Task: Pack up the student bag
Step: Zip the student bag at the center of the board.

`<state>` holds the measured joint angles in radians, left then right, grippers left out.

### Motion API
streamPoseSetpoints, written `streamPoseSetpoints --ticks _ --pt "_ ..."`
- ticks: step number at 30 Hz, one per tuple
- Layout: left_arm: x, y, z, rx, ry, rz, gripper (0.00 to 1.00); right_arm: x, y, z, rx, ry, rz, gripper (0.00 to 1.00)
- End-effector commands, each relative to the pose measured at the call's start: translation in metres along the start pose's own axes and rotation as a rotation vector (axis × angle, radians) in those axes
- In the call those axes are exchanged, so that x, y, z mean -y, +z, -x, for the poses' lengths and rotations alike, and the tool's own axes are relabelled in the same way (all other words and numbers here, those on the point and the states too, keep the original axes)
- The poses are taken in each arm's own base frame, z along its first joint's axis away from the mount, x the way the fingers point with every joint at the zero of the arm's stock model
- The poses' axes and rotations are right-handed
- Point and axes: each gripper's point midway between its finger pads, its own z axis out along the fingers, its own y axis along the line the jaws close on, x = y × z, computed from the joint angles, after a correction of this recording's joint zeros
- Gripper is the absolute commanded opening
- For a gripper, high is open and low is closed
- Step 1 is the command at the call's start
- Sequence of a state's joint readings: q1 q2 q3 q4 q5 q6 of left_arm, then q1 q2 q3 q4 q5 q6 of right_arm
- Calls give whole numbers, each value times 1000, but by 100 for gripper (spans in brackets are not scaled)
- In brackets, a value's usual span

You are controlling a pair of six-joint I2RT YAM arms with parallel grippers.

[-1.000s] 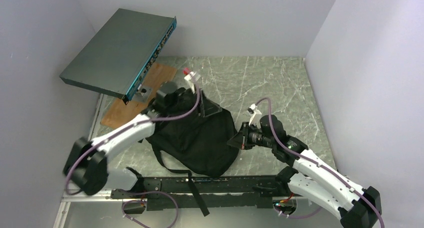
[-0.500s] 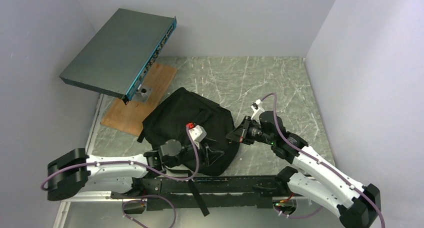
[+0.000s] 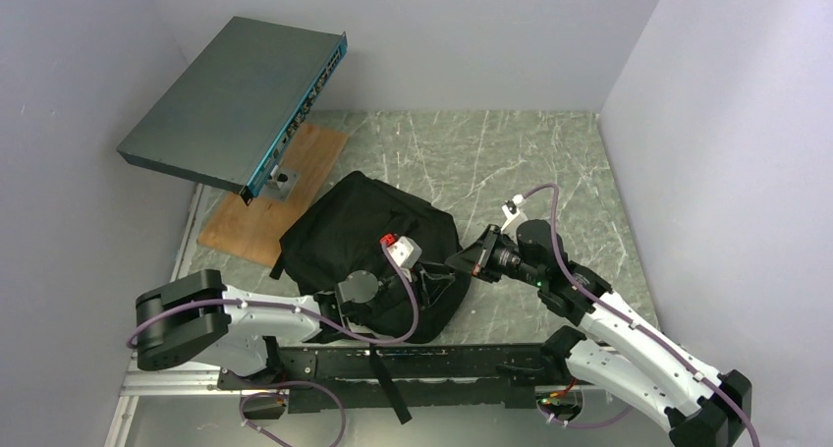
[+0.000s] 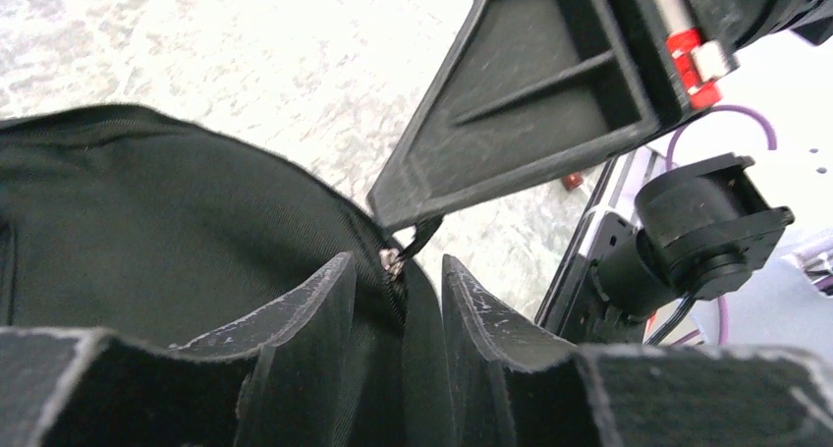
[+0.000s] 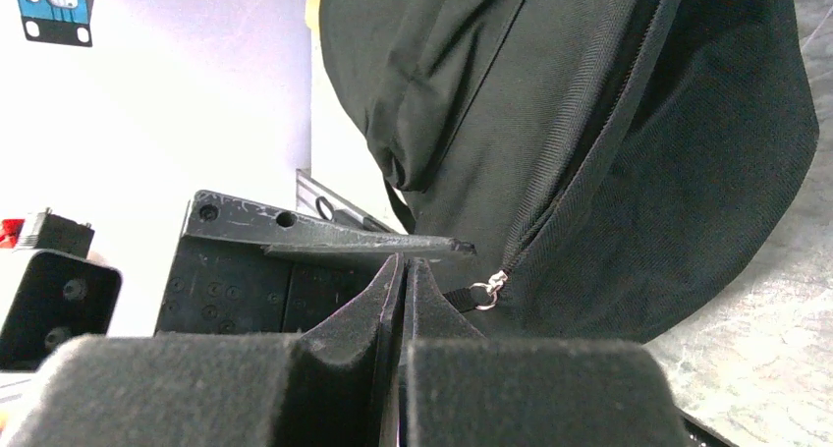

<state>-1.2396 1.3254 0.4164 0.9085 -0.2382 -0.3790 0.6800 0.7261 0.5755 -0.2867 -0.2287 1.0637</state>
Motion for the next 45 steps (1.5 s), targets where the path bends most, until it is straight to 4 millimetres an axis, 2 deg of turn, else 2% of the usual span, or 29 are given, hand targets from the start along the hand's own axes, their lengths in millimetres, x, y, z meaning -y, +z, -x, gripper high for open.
streamPoseSetpoints --ticks 1,4,7,14,18,19,21,23,25,27,29,32,33,36,39,43,45 --pt "25 12 29 94 -28 -88 44 -29 -4 12 48 8 104 0" --pt "27 18 28 81 -37 -91 47 -30 -3 11 42 9 109 0" --pt "24 27 27 69 -29 -57 44 -32 -3 10 34 12 118 0" --pt "24 36 34 88 -29 -51 22 -31 -4 8 31 7 127 0" --pt "21 36 33 82 -42 -62 1 -30 -7 9 36 -40 119 0" --pt "21 36 32 77 -46 -64 0 -29 -8 11 45 -61 103 4" --pt "20 34 30 70 -57 -69 0 -26 -11 20 70 -119 47 24" --pt "19 31 27 63 -75 -75 0 -20 -17 37 122 -192 -50 54" --pt "18 28 23 49 -101 -78 0 -18 -23 54 144 -252 -124 78" --pt "17 27 19 33 -120 -76 0 -8 -25 69 130 -260 -188 84" --pt "17 27 17 24 -131 -81 0 7 -22 79 88 -212 -207 84" --pt "20 29 13 2 -132 -96 0 26 -9 69 -45 -154 -197 69" --pt "21 30 12 -5 -129 -100 0 32 -4 64 -83 -148 -207 68" --pt "23 32 11 -12 -124 -111 0 34 5 54 -125 -128 -156 67" --pt "24 34 10 -17 -125 -122 0 45 13 45 -137 -102 -153 65" --pt "27 37 7 -41 -124 -138 0 50 27 21 -196 -85 -139 63" --pt "25 36 2 -54 -123 -135 0 53 29 17 -186 -77 -145 56"
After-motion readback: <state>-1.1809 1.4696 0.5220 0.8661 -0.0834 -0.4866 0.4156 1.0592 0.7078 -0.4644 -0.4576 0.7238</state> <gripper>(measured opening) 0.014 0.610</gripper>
